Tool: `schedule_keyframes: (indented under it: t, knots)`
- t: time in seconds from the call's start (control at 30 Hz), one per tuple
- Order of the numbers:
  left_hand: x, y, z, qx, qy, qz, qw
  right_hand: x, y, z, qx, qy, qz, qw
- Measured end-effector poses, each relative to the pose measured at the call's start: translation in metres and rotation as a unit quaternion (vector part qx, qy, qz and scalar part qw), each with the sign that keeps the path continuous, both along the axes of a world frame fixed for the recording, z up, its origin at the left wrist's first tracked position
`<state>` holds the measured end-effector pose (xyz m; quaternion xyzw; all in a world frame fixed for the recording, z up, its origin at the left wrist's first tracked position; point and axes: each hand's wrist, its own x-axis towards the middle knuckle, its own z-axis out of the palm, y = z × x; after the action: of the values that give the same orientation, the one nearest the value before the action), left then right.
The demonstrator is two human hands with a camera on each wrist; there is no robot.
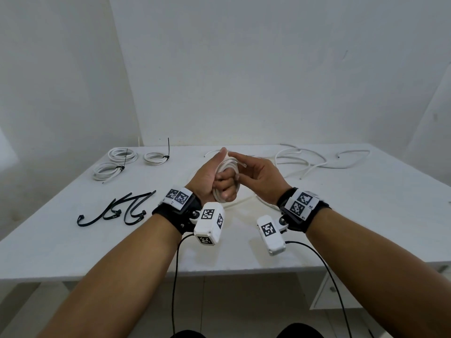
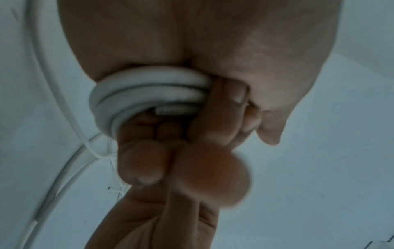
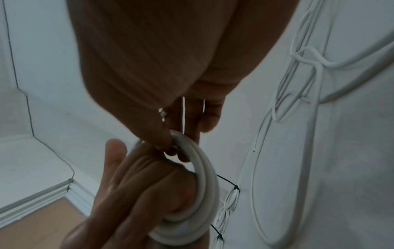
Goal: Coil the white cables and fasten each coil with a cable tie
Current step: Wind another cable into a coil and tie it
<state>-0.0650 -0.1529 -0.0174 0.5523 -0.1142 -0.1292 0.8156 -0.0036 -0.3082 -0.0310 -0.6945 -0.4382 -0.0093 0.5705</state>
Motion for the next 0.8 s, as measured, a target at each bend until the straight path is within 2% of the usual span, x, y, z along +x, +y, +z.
schedule_keyframes:
  t: [0.17, 0.27, 0.63, 0.8]
  knots:
    - [0.002, -0.008, 0.003, 0.09, -0.011, 0.126, 0.988, 0.001, 0.003, -0.003, 0.0, -0.035, -0.064, 0.997]
    - [0.002, -0.013, 0.007, 0.139, -0.018, 0.169, 0.976, -0.001, 0.004, -0.004, -0.008, -0.075, -0.113, 0.991]
    - [0.0, -0.02, 0.025, 0.267, -0.044, 0.322, 0.907, -0.004, 0.016, 0.006, 0.005, -0.121, -0.148, 0.982]
    - [-0.001, -0.017, 0.025, 0.208, -0.009, 0.313, 0.927, -0.01, 0.02, 0.009, 0.007, -0.124, -0.161, 0.979]
